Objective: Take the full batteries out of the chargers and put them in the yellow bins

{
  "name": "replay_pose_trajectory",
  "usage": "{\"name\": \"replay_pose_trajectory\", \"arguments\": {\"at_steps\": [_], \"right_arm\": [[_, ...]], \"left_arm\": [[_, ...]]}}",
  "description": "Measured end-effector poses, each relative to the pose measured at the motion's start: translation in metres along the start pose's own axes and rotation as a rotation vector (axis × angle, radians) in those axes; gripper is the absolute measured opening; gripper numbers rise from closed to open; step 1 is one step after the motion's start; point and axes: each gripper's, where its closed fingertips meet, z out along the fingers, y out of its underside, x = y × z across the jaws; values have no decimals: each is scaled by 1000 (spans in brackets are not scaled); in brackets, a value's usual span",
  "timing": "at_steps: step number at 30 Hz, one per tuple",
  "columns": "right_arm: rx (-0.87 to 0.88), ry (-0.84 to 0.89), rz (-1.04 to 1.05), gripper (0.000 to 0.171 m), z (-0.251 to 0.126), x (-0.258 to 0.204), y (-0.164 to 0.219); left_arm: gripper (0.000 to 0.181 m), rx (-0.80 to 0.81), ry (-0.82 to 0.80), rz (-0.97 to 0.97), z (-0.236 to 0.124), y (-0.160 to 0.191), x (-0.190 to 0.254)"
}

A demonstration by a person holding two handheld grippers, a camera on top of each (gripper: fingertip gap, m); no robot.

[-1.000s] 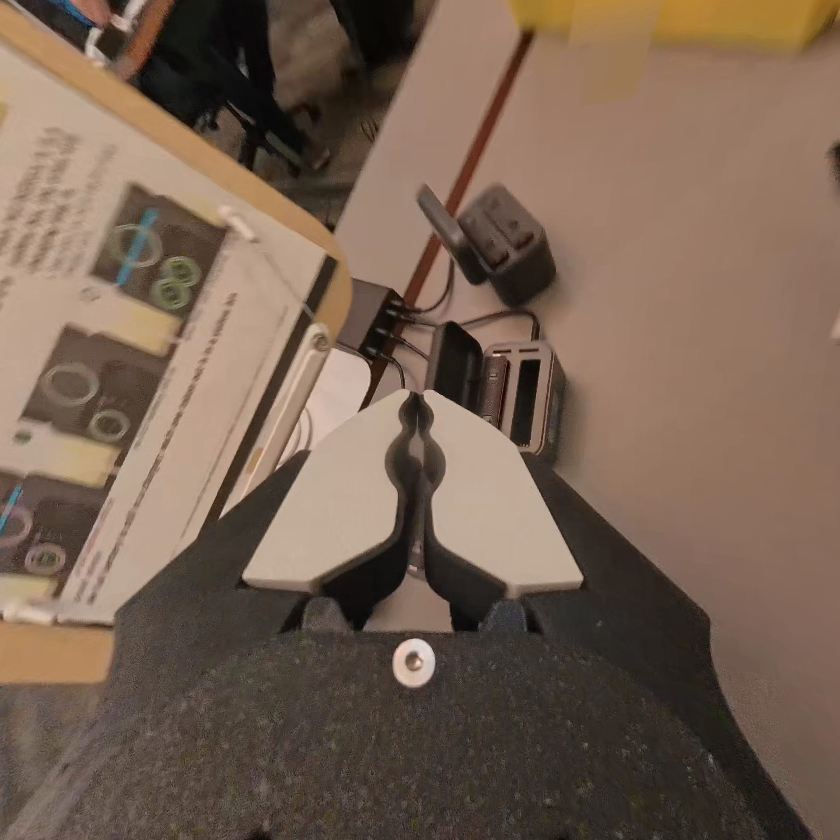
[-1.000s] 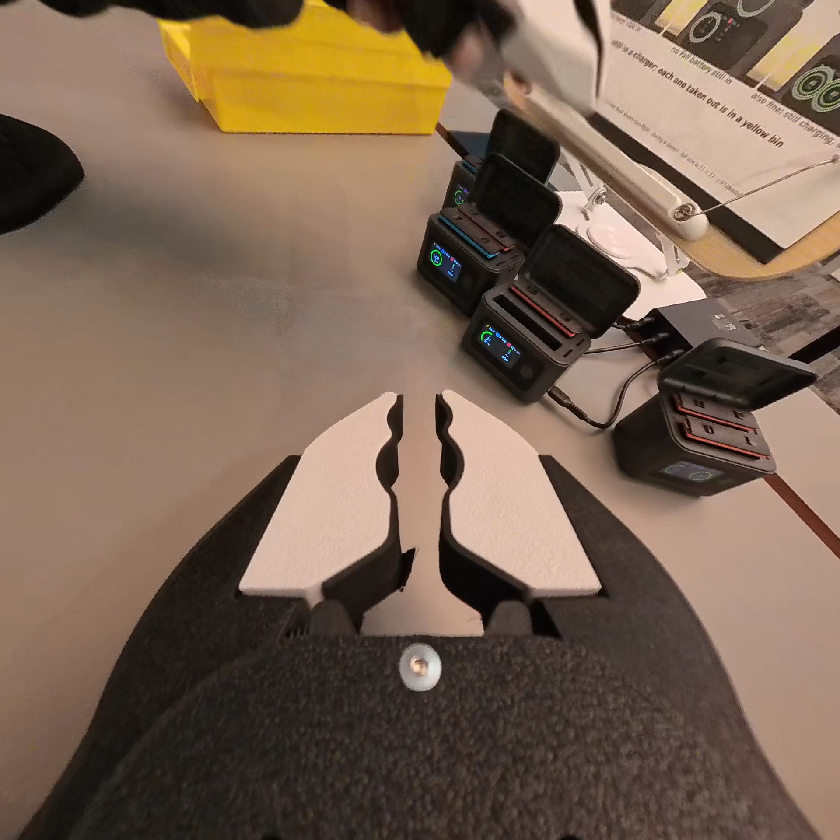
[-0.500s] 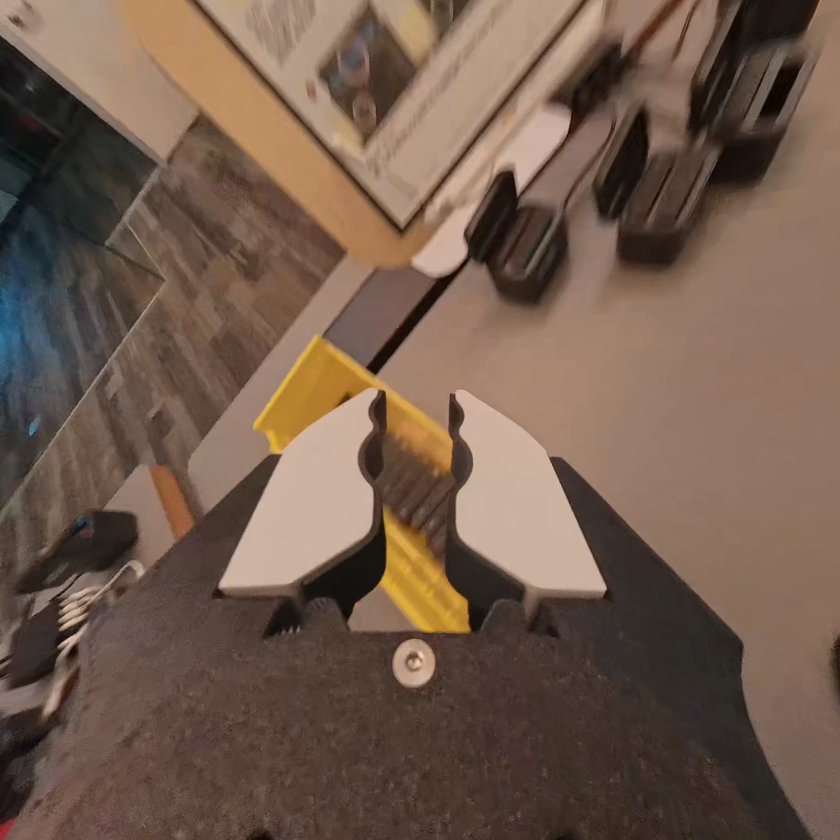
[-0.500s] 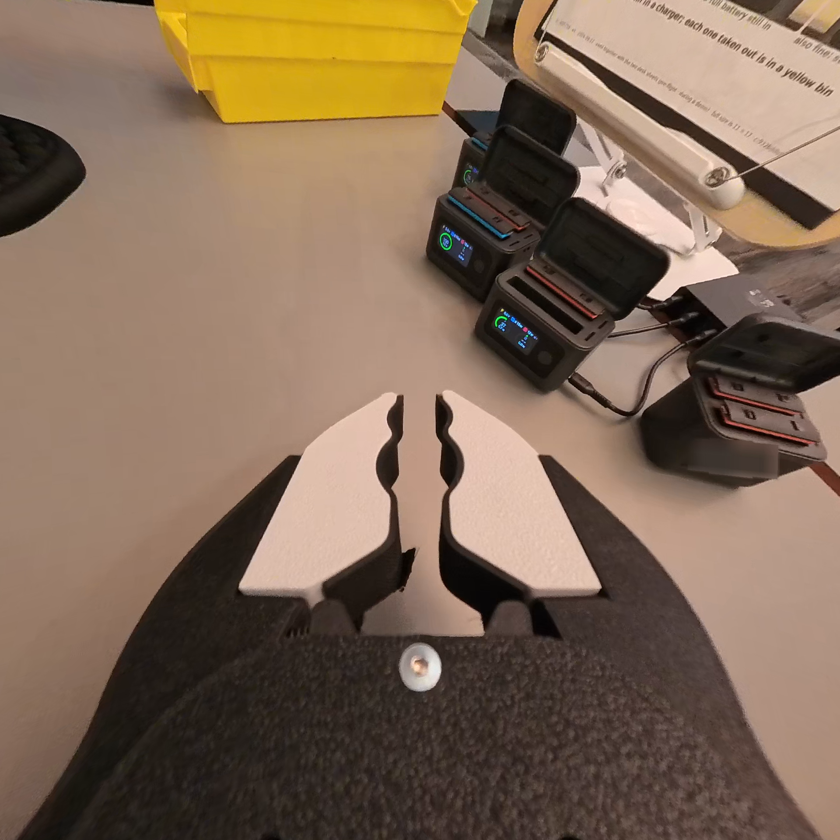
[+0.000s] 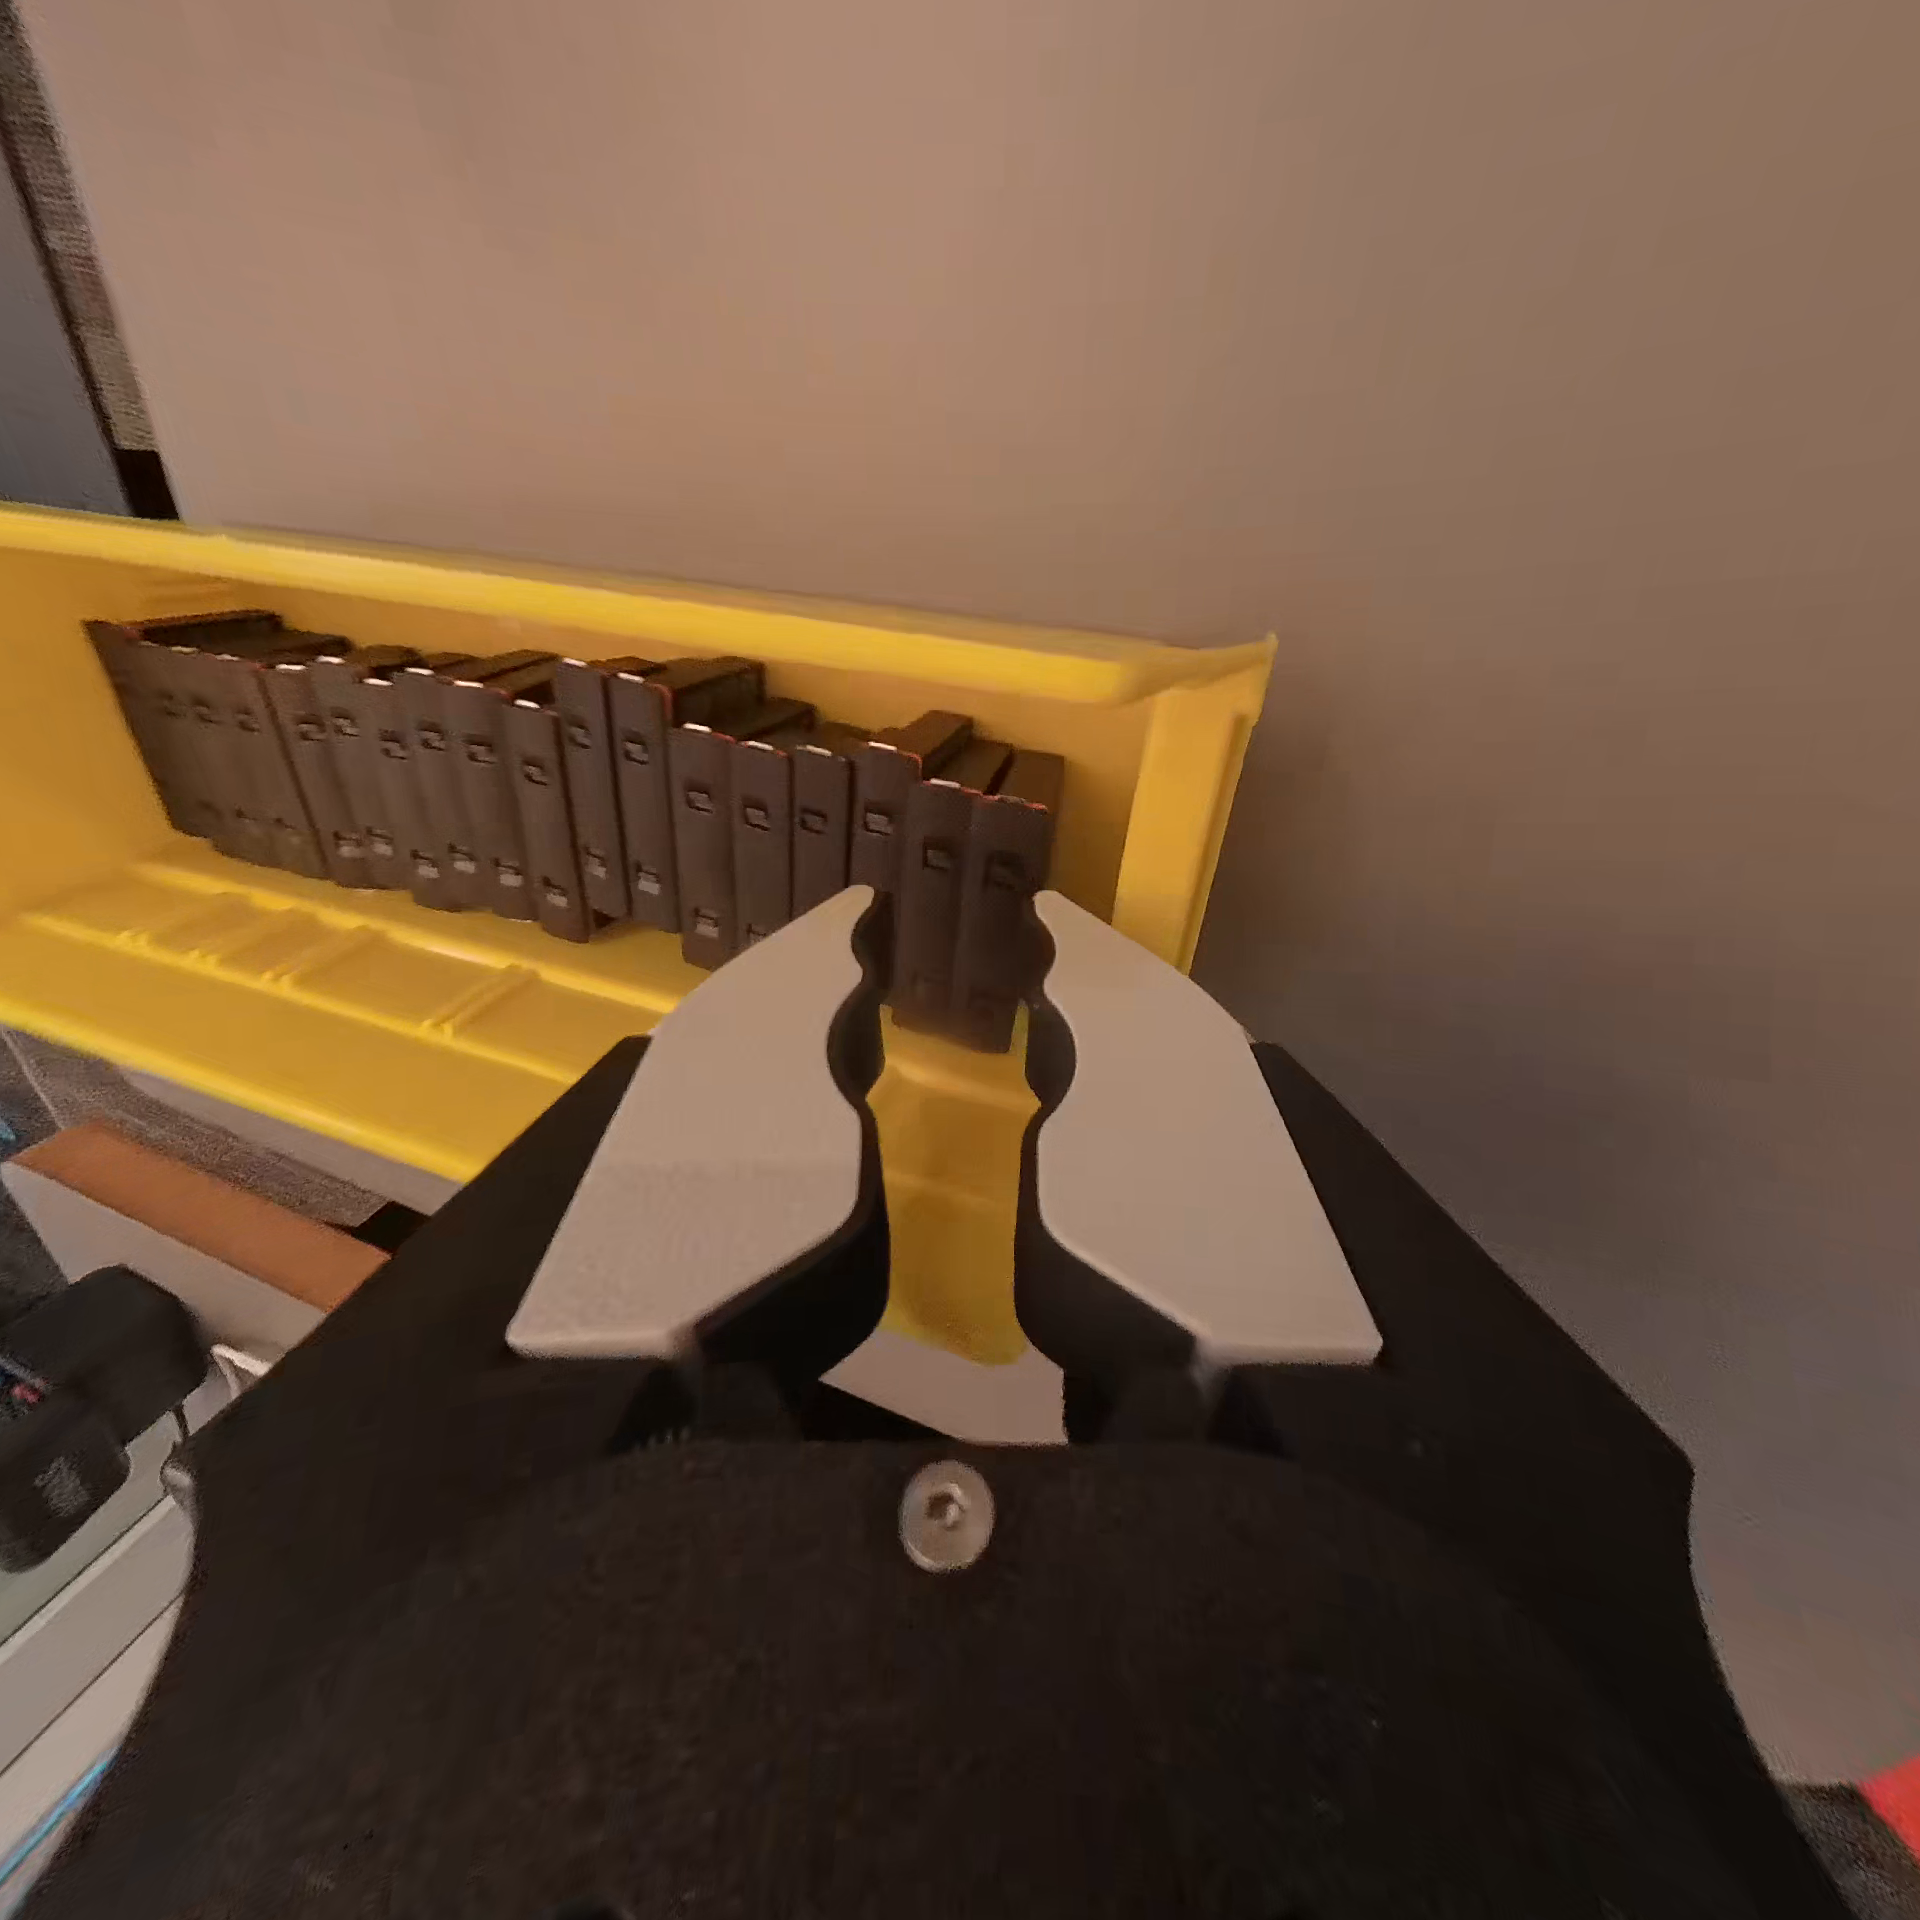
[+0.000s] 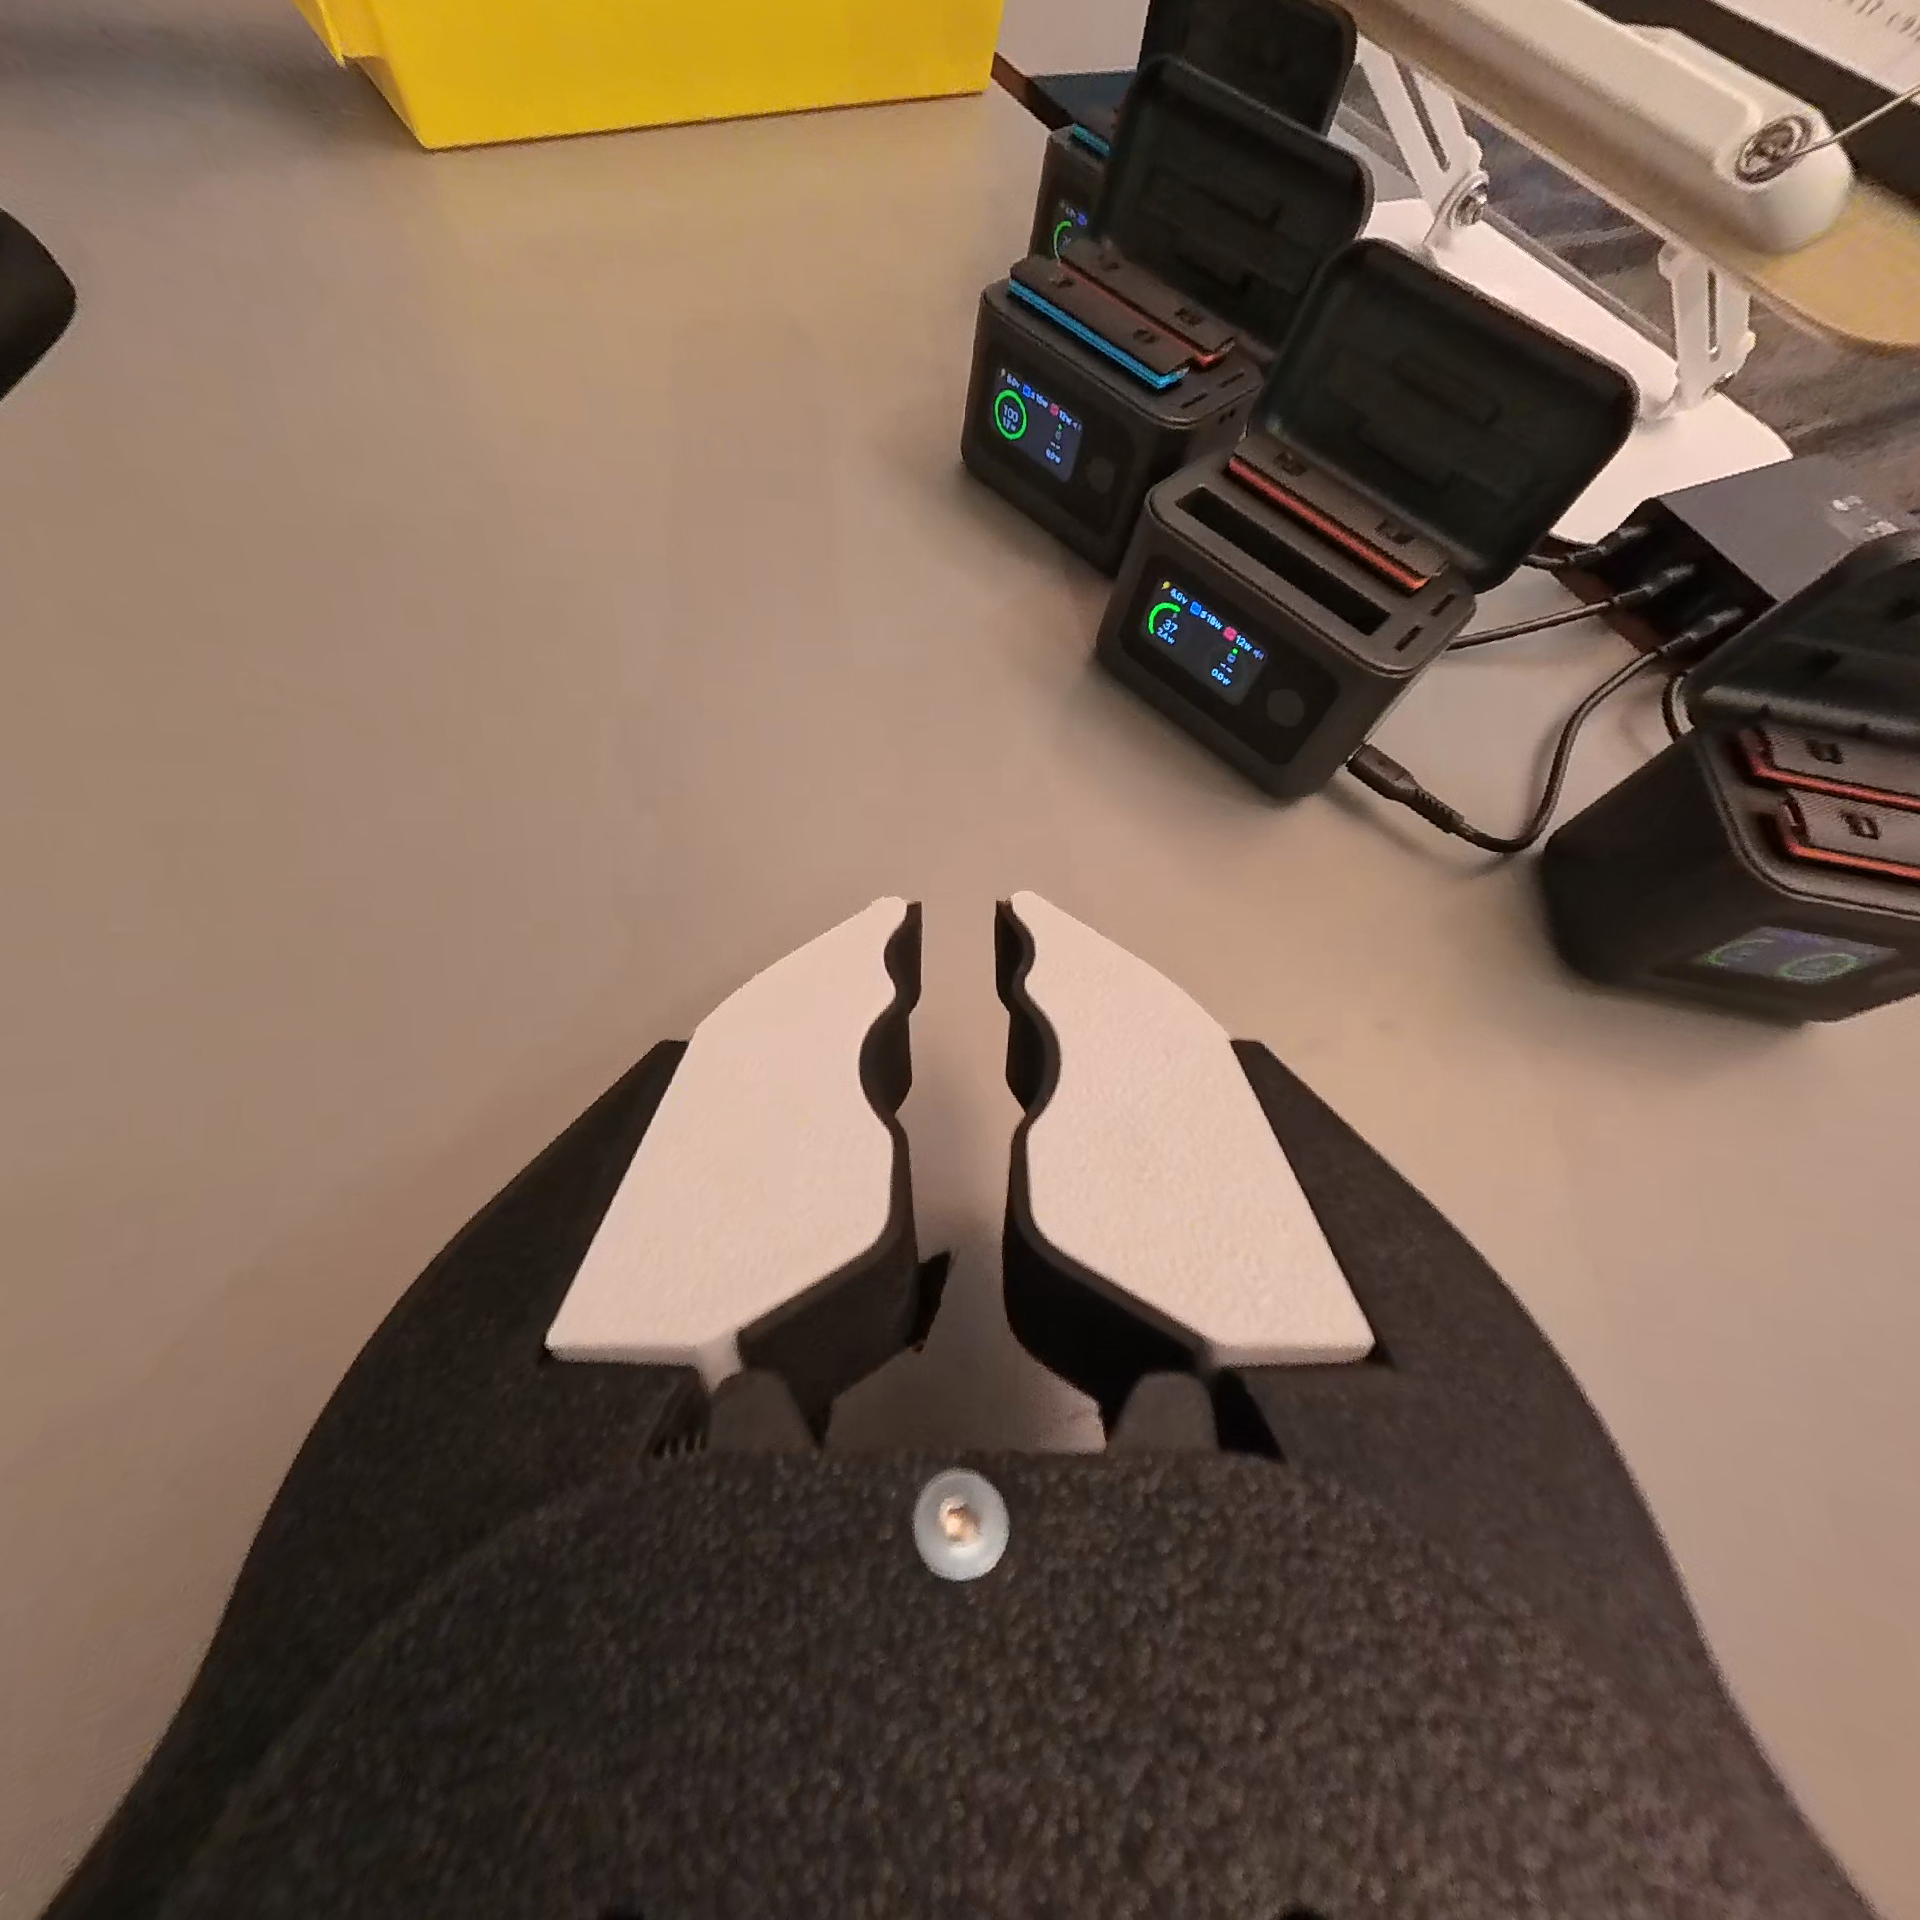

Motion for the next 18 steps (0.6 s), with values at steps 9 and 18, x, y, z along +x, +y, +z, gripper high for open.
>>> {"name": "replay_pose_trajectory", "arguments": {"at_steps": [9,18], "right_arm": [[-7,10,3,13,-1,3,2],[11,23,-15,13,-6,5,-3]], "left_arm": [[21,-96,77,106,13,2,4],[16,-131,-194,132,18,3,-7]]}}
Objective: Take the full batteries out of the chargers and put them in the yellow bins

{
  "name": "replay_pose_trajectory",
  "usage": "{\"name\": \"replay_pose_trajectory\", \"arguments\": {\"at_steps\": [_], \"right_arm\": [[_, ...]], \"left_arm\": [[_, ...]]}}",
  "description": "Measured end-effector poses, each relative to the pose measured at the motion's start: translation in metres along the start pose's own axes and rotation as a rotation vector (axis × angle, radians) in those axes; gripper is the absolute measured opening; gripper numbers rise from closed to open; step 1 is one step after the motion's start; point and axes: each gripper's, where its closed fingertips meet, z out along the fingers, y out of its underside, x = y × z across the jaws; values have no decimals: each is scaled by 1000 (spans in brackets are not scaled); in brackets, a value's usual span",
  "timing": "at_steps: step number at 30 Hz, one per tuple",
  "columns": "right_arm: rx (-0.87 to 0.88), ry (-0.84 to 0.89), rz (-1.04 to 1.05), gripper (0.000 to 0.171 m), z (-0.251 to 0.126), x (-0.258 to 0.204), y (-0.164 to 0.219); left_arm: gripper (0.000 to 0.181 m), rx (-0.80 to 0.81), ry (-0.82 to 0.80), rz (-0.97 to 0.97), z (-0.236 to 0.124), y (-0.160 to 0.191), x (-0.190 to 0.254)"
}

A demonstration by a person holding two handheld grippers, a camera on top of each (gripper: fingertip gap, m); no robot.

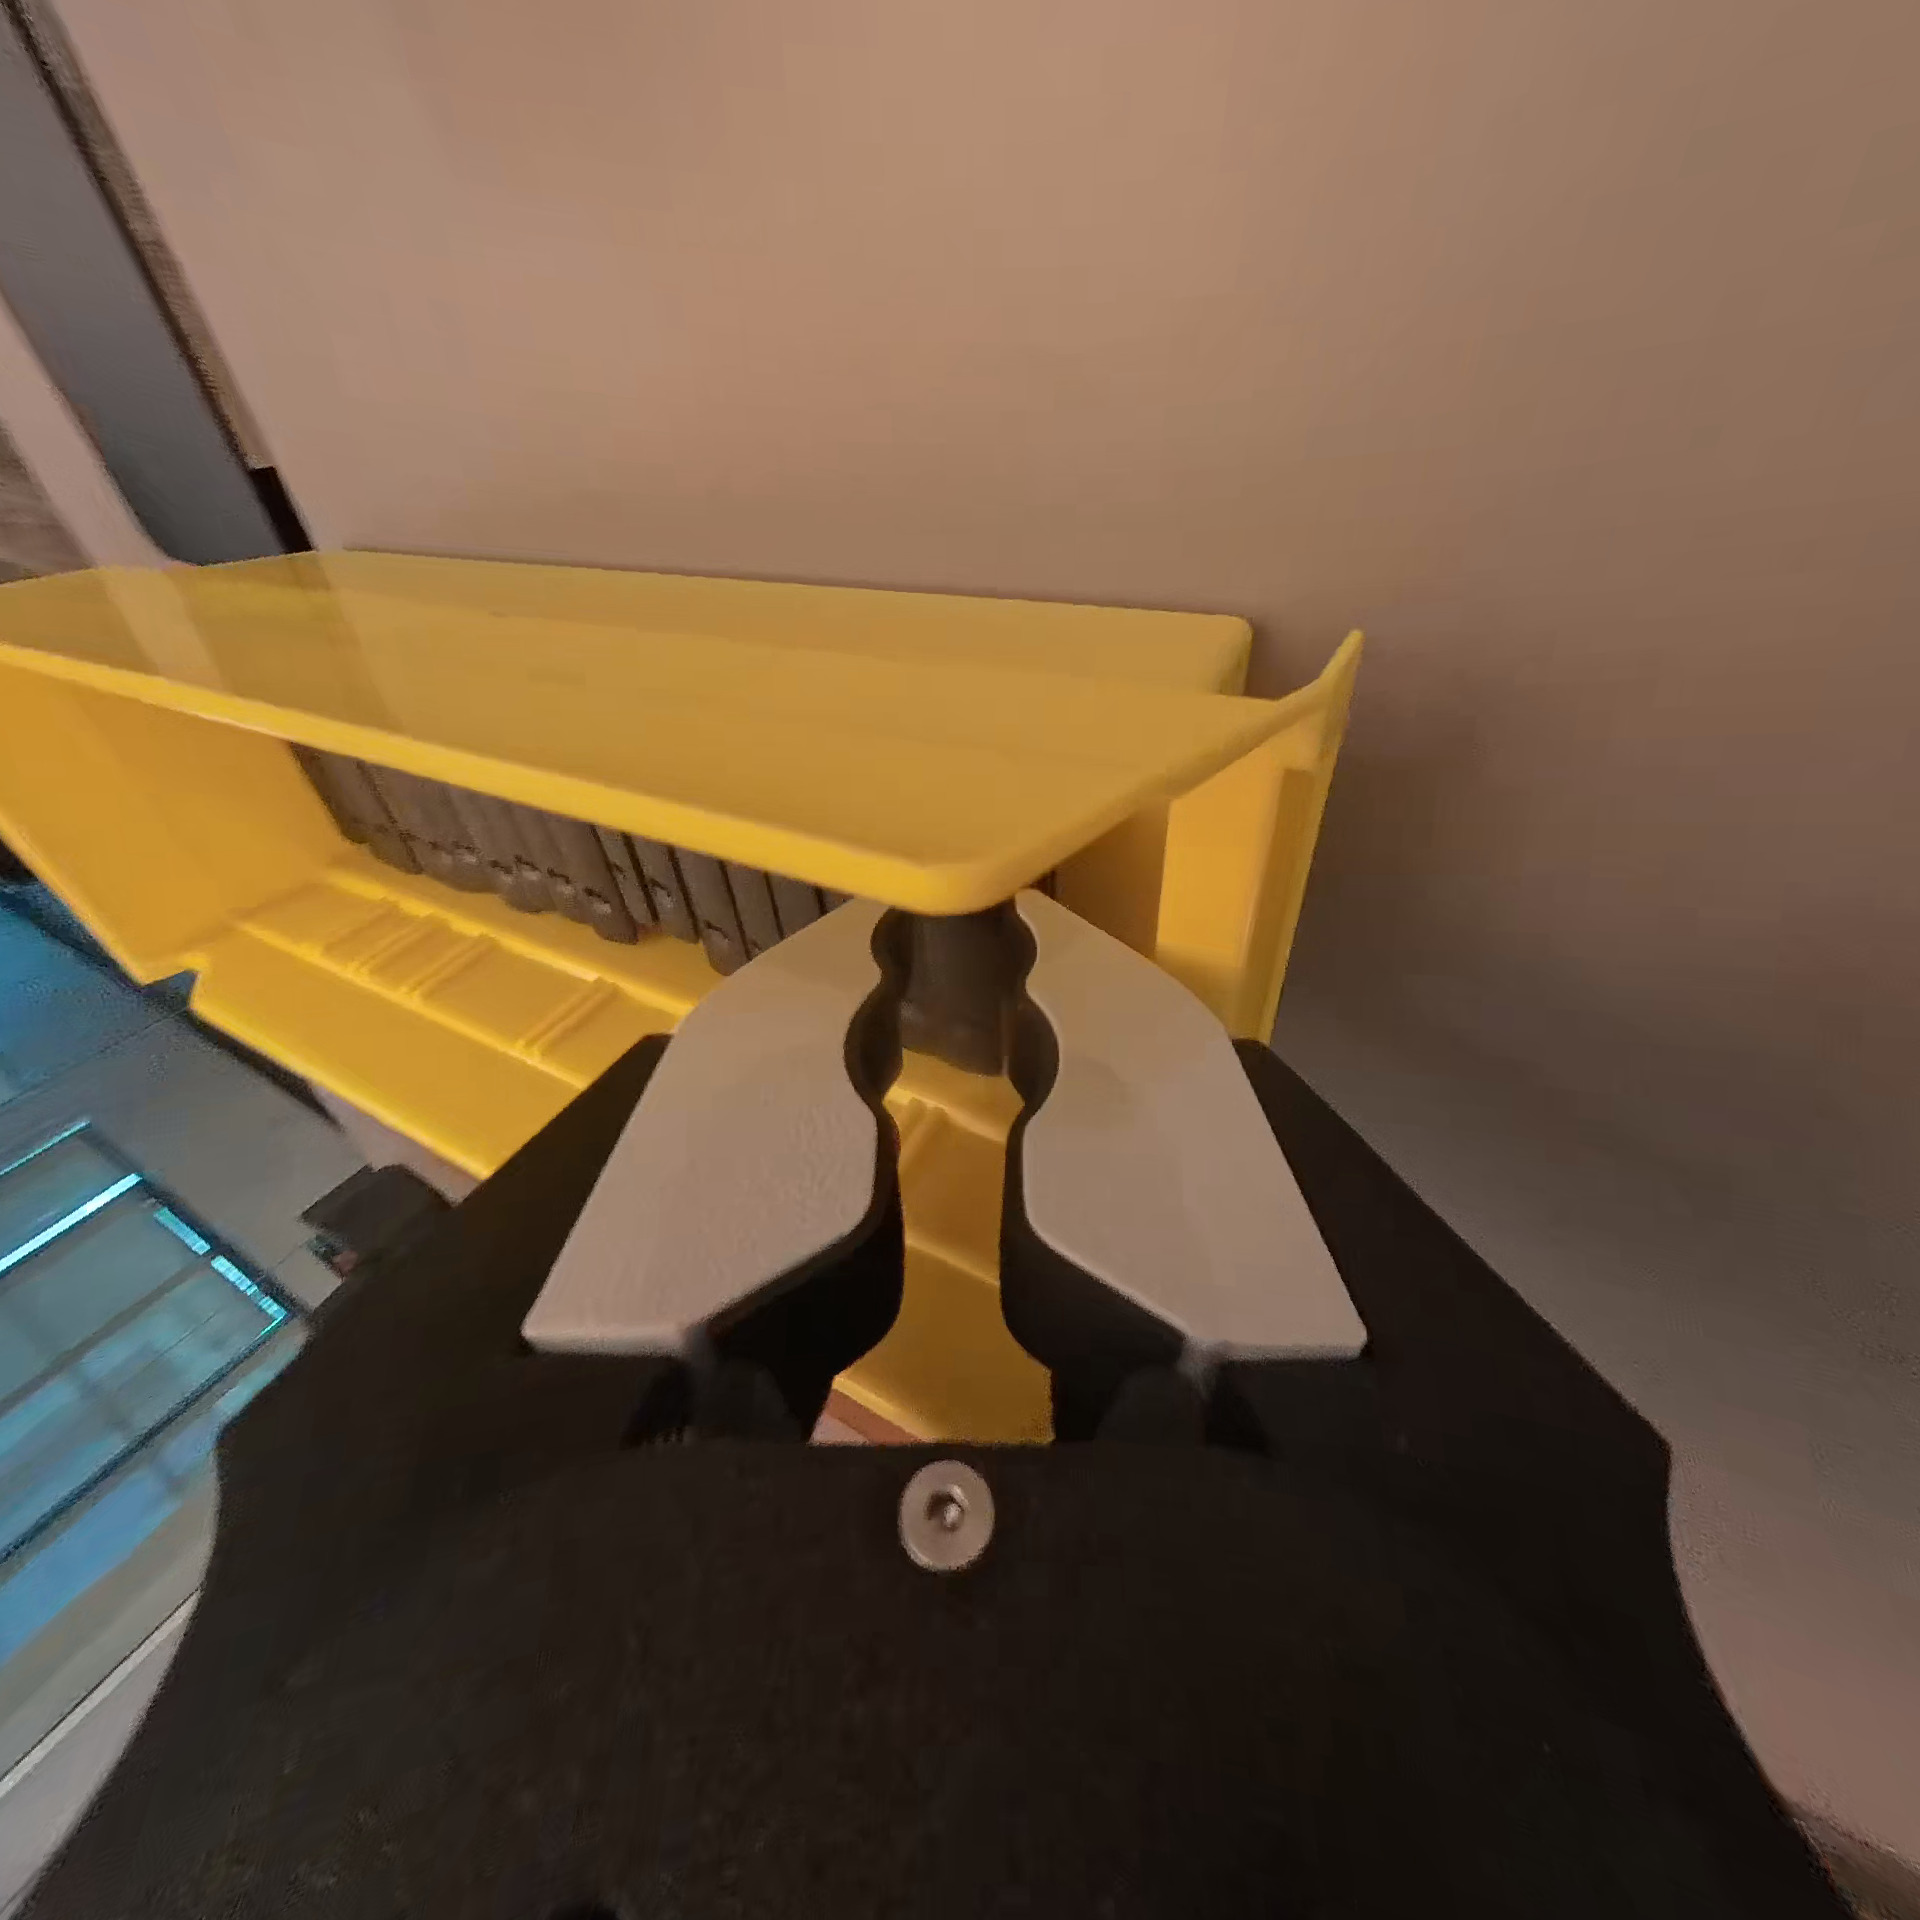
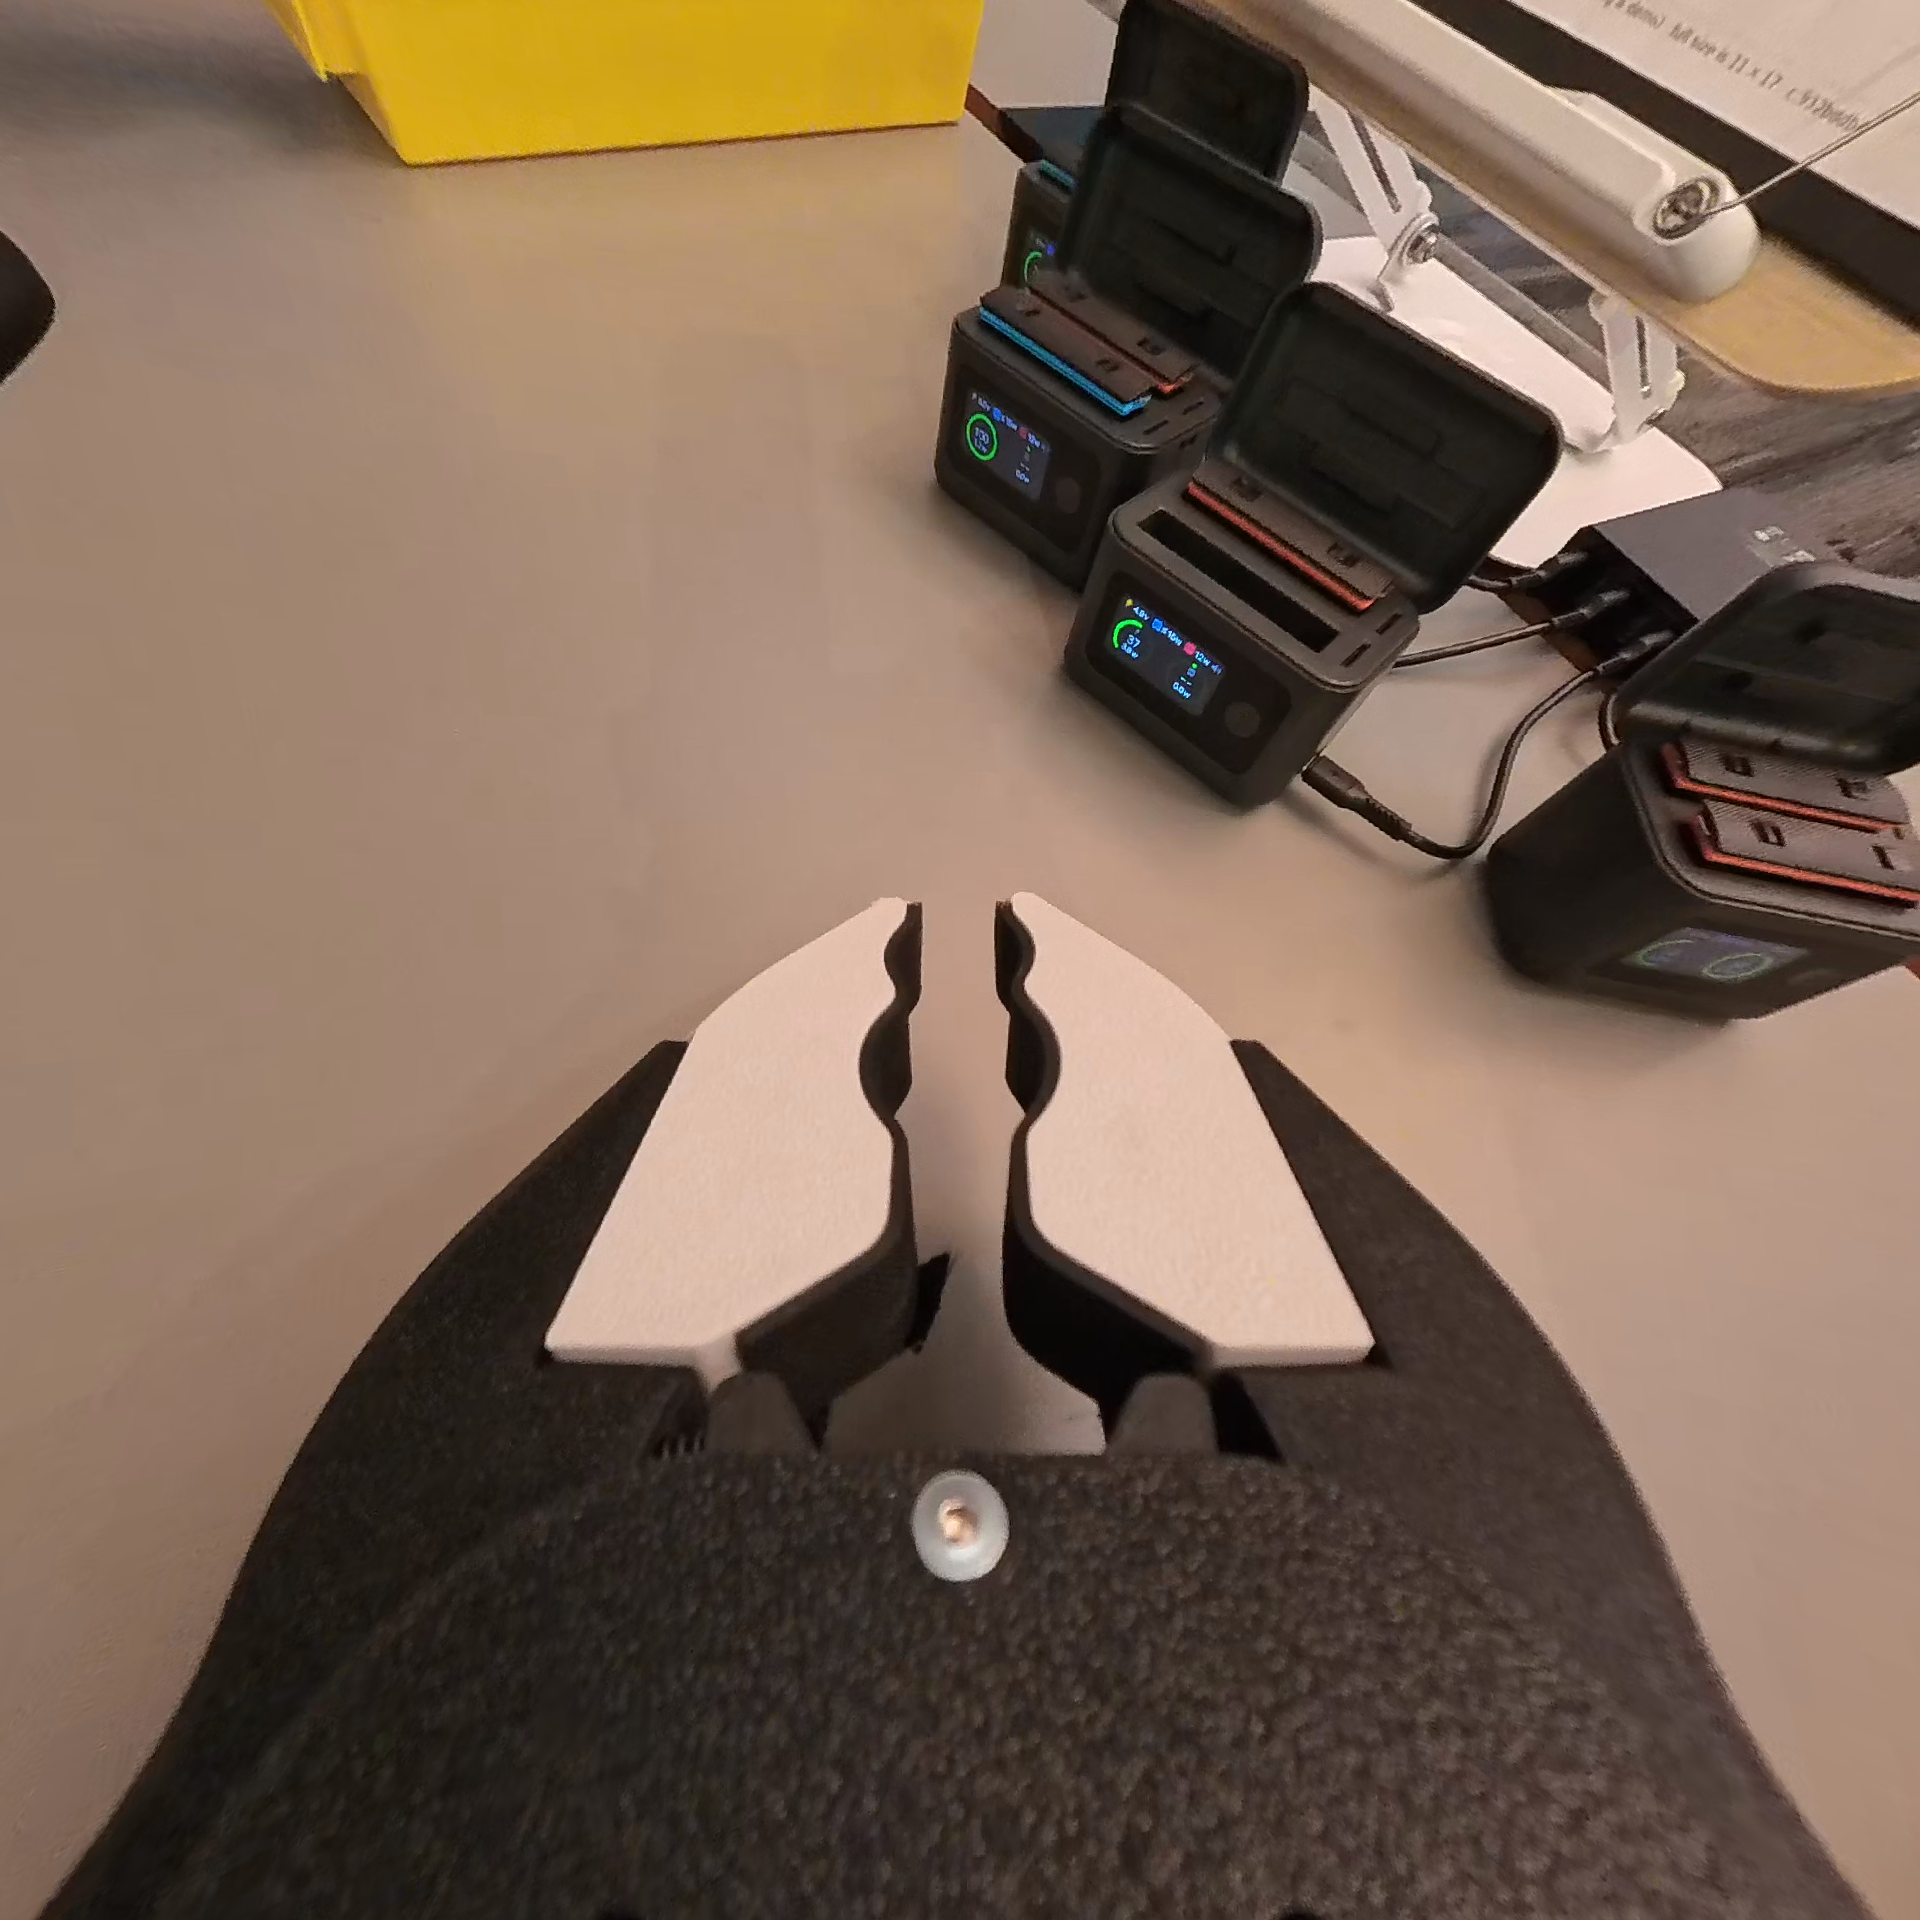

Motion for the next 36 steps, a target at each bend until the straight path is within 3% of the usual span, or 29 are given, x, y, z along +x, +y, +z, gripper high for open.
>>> {"name": "replay_pose_trajectory", "arguments": {"at_steps": [8,16,19,27,33,36], "right_arm": [[-5,-1,-1,13,1,-1,1],[-1,-4,-3,13,0,-2,0],[-3,-7,-5,13,1,-2,0],[-7,-5,-3,13,1,-1,1],[-5,-7,-2,13,0,-2,0],[-4,-7,-3,13,1,-2,0]], "left_arm": [[0,86,-32,-97,-10,2,2],[0,111,20,-93,-16,1,7],[15,94,18,-83,-9,1,5],[17,148,158,-85,-4,-12,6],[13,88,-25,45,1,-11,-1],[22,113,-39,-57,2,-10,-5]]}}
